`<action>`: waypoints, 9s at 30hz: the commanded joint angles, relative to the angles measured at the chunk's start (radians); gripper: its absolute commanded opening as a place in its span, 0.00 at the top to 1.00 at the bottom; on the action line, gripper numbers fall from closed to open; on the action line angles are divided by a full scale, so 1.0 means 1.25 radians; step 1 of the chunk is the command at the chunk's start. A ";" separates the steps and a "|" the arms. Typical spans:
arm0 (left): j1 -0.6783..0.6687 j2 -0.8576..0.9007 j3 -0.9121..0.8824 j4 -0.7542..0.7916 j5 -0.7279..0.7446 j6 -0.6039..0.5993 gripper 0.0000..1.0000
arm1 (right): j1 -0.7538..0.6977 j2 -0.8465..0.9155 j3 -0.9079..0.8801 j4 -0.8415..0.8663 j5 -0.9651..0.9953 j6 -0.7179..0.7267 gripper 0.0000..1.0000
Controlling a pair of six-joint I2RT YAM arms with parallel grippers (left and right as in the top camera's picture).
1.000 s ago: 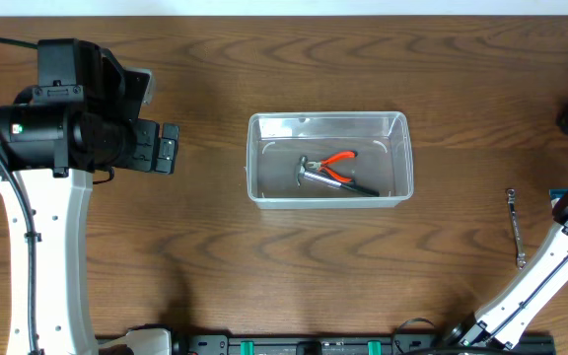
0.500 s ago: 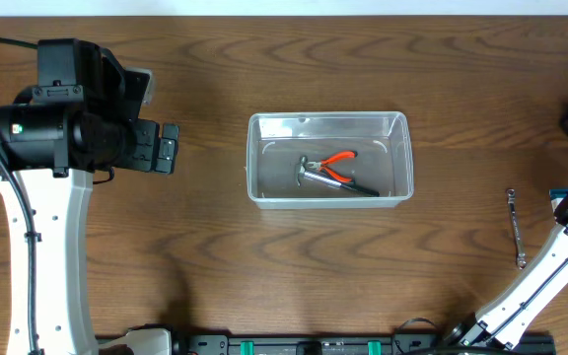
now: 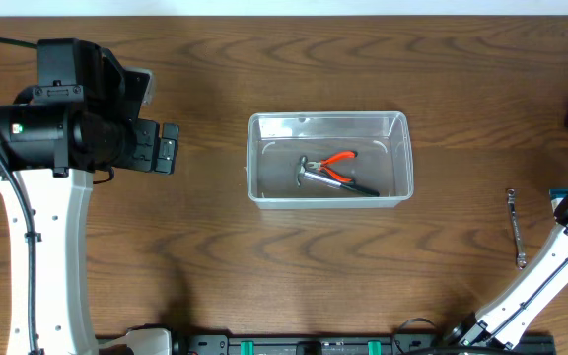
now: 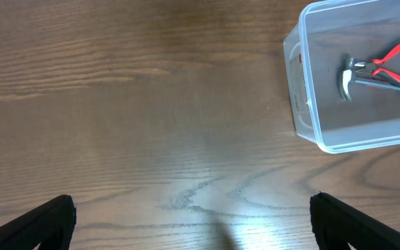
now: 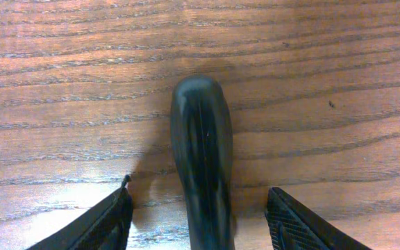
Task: Pack container
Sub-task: 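Lower the right gripper and grasp the screwdriver by its black handle, then lift the screwdriver and carry it left over the clear container, then lower the screwdriver into the container and open the right gripper, then raise the right gripper and move it right over the silver wrench, then lower the right gripper toward the silver wrench and align to grasp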
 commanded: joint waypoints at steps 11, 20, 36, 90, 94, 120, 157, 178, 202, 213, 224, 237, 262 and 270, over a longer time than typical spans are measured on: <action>-0.003 -0.004 0.005 -0.002 -0.009 -0.004 0.02 | -0.009 0.034 0.009 0.003 0.010 0.005 0.52; -0.003 -0.004 0.005 -0.002 -0.009 -0.004 0.02 | -0.007 0.034 0.009 0.011 0.010 0.005 0.73; -0.003 -0.004 0.005 -0.002 -0.009 -0.005 0.02 | -0.002 0.028 0.031 0.013 0.009 0.048 0.99; -0.003 -0.004 0.005 0.007 -0.009 -0.004 0.02 | 0.928 -0.302 0.237 -0.639 0.091 -0.192 0.99; -0.003 -0.004 0.005 0.006 -0.009 -0.004 0.02 | 0.948 -0.302 0.134 -0.630 0.091 -0.236 0.99; -0.003 -0.004 0.005 0.036 -0.009 -0.004 0.02 | 0.953 -0.300 -0.241 -0.340 -0.017 -0.262 0.99; -0.003 -0.004 0.005 0.036 -0.009 -0.004 0.02 | 0.953 -0.300 -0.402 -0.101 -0.017 -0.225 0.57; -0.003 -0.004 0.005 0.036 -0.009 -0.005 0.02 | 0.937 -0.702 -0.268 -0.180 -0.017 -0.014 0.01; -0.003 -0.004 0.005 0.046 -0.009 -0.004 0.02 | 0.639 -1.060 -0.278 -0.640 0.332 0.459 0.01; -0.003 -0.004 0.005 0.055 -0.009 -0.004 0.02 | 0.519 -1.030 -0.507 -0.593 0.256 0.362 0.01; -0.003 -0.004 0.005 0.060 -0.009 -0.004 0.02 | 0.450 -0.836 -0.578 -0.461 0.246 0.421 0.01; -0.003 -0.004 0.005 0.060 -0.009 -0.004 0.02 | 0.410 -0.721 -0.580 -0.425 0.246 0.070 0.01; -0.003 -0.004 0.005 0.089 -0.009 -0.004 0.02 | 0.218 -0.742 -0.800 -0.367 0.199 0.177 0.01; -0.003 -0.004 0.005 0.098 -0.009 -0.004 0.02 | 0.175 -0.953 -0.859 -0.292 0.153 0.058 0.01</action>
